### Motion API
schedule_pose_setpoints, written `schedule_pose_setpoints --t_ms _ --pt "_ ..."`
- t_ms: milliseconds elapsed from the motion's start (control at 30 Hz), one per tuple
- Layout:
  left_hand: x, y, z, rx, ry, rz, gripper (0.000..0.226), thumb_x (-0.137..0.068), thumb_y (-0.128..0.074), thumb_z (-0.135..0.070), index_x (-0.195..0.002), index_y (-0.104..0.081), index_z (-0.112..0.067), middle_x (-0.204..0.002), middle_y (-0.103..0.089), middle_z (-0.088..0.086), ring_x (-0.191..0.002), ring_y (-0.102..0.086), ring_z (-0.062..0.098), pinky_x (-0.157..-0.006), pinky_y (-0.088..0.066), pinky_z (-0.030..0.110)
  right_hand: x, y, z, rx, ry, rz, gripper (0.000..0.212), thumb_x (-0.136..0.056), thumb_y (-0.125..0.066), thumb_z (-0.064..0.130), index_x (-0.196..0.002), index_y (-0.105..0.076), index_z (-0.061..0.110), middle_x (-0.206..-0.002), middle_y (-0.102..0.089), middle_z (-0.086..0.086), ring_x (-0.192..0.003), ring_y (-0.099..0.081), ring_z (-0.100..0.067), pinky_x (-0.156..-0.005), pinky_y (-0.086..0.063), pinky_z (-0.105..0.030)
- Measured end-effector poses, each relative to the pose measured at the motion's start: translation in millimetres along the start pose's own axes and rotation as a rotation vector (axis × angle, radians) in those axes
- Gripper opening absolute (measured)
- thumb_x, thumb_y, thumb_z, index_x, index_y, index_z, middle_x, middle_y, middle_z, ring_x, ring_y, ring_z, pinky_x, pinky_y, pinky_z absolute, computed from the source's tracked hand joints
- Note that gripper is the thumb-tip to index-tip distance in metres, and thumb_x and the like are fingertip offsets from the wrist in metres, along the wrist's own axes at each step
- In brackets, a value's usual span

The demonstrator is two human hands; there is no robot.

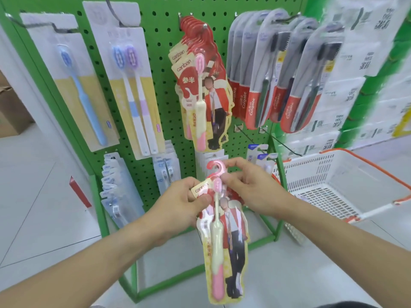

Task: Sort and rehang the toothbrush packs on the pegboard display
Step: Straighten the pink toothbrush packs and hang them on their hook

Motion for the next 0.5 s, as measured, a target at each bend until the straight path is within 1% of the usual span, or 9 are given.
schedule_pose_setpoints --t_ms 33,100,133,167,233,333,400,467,500 --pt "-1 2 1 0.008 -0.002 -0.029 0.010 -0.100 -0.061 -0.013 -0.103 -0.057 -0.005 -0.093 -0.073 0.028 -0.087 -0.072 0.046 -0.080 -0.056 0.066 0 0 -1 0.013 -0.002 0.019 0.017 -0.105 -0.054 0.020 -0.122 -0.055 0.023 -0.070 -0.072 0.006 -0.056 -0.064 -0.014 -0.051 -0.047 -0.028" --pt "-3 4 3 0.015 -0.007 -0.070 0.012 -0.099 -0.063 -0.015 -0.104 -0.058 -0.005 -0.093 -0.073 0.029 -0.091 -0.069 0.051 -0.081 -0.053 0.070 1 -1 0 0.024 0.016 0.030 0.026 -0.102 -0.060 0.015 -0.125 -0.053 0.024 -0.080 -0.075 0.002 -0.071 -0.072 -0.029 -0.063 -0.056 -0.045" --pt "-4 5 3 0.019 -0.009 -0.084 0.012 -0.099 -0.064 -0.015 -0.104 -0.059 -0.005 -0.093 -0.073 0.027 -0.092 -0.068 0.052 -0.083 -0.052 0.071 1 -2 1 0.030 0.027 0.022 0.028 -0.100 -0.061 0.012 -0.124 -0.053 0.025 -0.084 -0.076 -0.001 -0.078 -0.072 -0.035 -0.069 -0.057 -0.049" --pt "-4 4 3 0.023 -0.012 -0.094 0.012 -0.098 -0.064 -0.015 -0.103 -0.060 -0.005 -0.091 -0.074 0.025 -0.090 -0.069 0.051 -0.085 -0.053 0.069 1 -3 0 0.037 0.033 0.003 0.029 -0.099 -0.063 0.010 -0.123 -0.053 0.024 -0.086 -0.077 -0.004 -0.082 -0.072 -0.037 -0.073 -0.057 -0.051" --pt "-4 4 1 0.029 -0.029 -0.109 0.008 -0.098 -0.064 -0.013 -0.101 -0.063 -0.006 -0.084 -0.076 0.019 -0.077 -0.072 0.039 -0.085 -0.057 0.060 2 -4 -2 0.015 0.028 -0.042 0.033 -0.094 -0.066 0.004 -0.119 -0.054 0.022 -0.088 -0.077 -0.008 -0.086 -0.070 -0.041 -0.077 -0.056 -0.054" --pt "-4 4 -4 0.053 -0.049 -0.128 0.004 -0.097 -0.064 -0.006 -0.098 -0.068 -0.008 -0.075 -0.074 0.018 -0.064 -0.066 0.026 -0.075 -0.057 0.054 2 -9 -6 -0.025 -0.008 -0.023 0.049 -0.085 -0.074 -0.001 -0.122 -0.052 0.024 -0.099 -0.076 -0.012 -0.088 -0.071 -0.037 -0.082 -0.058 -0.053" --pt "-5 1 -5 0.083 -0.051 -0.133 0.008 -0.096 -0.064 -0.004 -0.101 -0.069 -0.008 -0.072 -0.075 0.013 -0.062 -0.069 0.021 -0.072 -0.059 0.048 2 -11 -9 -0.013 -0.035 0.010 0.059 -0.082 -0.077 -0.001 -0.128 -0.049 0.022 -0.106 -0.074 -0.012 -0.082 -0.072 -0.025 -0.083 -0.060 -0.047" --pt "-7 -2 -7 0.090 -0.064 -0.142 0.010 -0.097 -0.064 -0.005 -0.105 -0.068 -0.009 -0.072 -0.076 0.008 -0.060 -0.070 0.016 -0.061 -0.060 0.036 3 -8 -13 -0.030 -0.056 0.036 0.058 -0.082 -0.077 -0.003 -0.129 -0.051 0.018 -0.108 -0.073 -0.013 -0.080 -0.070 -0.017 -0.086 -0.059 -0.048" --pt "-7 -2 -8 0.088 -0.074 -0.150 0.010 -0.097 -0.064 -0.006 -0.106 -0.067 -0.009 -0.072 -0.076 0.007 -0.059 -0.070 0.015 -0.055 -0.056 0.029 3 -5 -16 -0.046 -0.071 0.059 0.054 -0.083 -0.076 -0.004 -0.128 -0.053 0.016 -0.109 -0.073 -0.015 -0.082 -0.070 -0.017 -0.088 -0.059 -0.050"
Point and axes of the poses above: each hand's wrist, its own x-axis away from the middle knuckle, its own y-axis out of the back of the hand, z = x × y, the point moved 5 cm from there along -x, towards the middle knuckle
